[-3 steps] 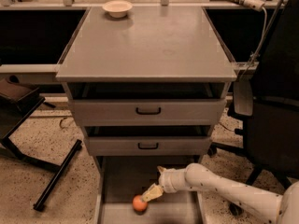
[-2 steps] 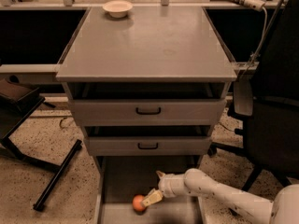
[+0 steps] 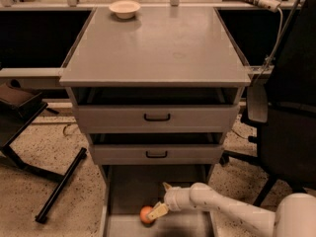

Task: Pick orange from bottom drawer and place on counter

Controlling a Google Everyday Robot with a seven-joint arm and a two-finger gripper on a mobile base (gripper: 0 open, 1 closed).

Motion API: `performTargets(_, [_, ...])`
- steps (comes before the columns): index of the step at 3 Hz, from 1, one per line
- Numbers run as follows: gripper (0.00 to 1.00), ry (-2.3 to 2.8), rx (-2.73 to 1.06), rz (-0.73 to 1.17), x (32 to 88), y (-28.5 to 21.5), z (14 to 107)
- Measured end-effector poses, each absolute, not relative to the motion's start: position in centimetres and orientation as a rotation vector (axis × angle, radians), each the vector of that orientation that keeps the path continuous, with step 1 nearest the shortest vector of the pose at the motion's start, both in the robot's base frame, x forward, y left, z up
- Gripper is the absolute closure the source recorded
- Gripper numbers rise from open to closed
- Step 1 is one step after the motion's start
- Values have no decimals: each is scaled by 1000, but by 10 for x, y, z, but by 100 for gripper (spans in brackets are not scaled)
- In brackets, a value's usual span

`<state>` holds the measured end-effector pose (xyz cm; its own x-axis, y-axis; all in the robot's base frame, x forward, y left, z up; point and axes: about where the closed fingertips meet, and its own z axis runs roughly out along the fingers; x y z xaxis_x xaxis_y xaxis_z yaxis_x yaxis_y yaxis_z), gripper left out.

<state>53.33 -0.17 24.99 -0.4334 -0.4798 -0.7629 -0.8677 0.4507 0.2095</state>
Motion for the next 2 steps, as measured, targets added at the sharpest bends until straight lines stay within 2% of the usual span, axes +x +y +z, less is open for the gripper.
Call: performTargets(2, [0, 2063, -1108, 753, 532, 18, 190])
